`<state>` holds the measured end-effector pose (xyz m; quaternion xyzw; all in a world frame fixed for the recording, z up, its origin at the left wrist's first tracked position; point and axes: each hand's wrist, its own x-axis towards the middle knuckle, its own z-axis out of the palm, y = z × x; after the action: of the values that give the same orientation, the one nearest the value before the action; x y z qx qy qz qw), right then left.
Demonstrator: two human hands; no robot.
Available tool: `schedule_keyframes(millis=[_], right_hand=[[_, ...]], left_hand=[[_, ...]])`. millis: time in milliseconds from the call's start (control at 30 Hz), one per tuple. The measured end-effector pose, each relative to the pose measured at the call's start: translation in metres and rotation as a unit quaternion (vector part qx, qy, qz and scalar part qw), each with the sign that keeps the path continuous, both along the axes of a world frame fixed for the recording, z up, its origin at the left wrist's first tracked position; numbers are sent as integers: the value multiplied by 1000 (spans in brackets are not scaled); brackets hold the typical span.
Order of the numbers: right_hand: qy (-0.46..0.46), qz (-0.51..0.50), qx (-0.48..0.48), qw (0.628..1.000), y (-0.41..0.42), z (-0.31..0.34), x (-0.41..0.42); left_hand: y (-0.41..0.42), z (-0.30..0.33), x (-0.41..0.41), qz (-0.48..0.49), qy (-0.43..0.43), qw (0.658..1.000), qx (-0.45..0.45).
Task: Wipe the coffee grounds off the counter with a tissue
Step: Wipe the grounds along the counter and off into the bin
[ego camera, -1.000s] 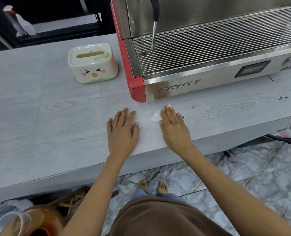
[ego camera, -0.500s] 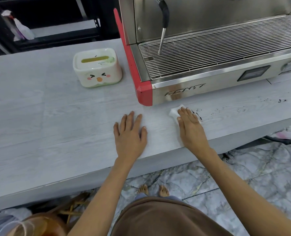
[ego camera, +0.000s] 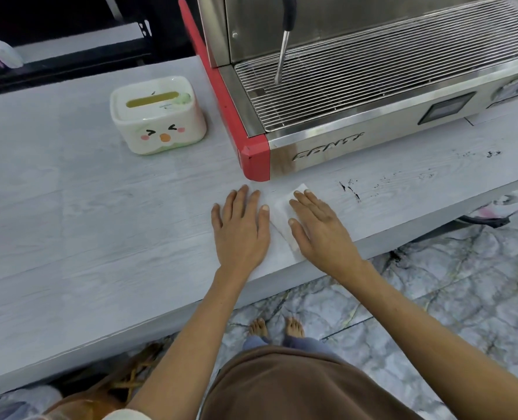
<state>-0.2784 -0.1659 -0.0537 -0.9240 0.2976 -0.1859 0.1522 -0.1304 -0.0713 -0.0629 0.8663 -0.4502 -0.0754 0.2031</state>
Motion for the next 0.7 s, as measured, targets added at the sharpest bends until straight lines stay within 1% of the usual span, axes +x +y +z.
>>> schedule_keyframes(millis=[133,233,500,700], right_hand=[[44,22,-9,999,1,-12,4],[67,18,-23,997,0,-15,8],[60,-56,16,997,-19,-15,8],[45,-86,40,994,-41,-14,-6]], left_hand=[[0,-2,1,-6,-11,1000,2],[-1,-2,1,-10,-17,1000,10],[-3,-4,-4,-27,-36,999,27],[-14,-4,-17,-40,-38,998,33]])
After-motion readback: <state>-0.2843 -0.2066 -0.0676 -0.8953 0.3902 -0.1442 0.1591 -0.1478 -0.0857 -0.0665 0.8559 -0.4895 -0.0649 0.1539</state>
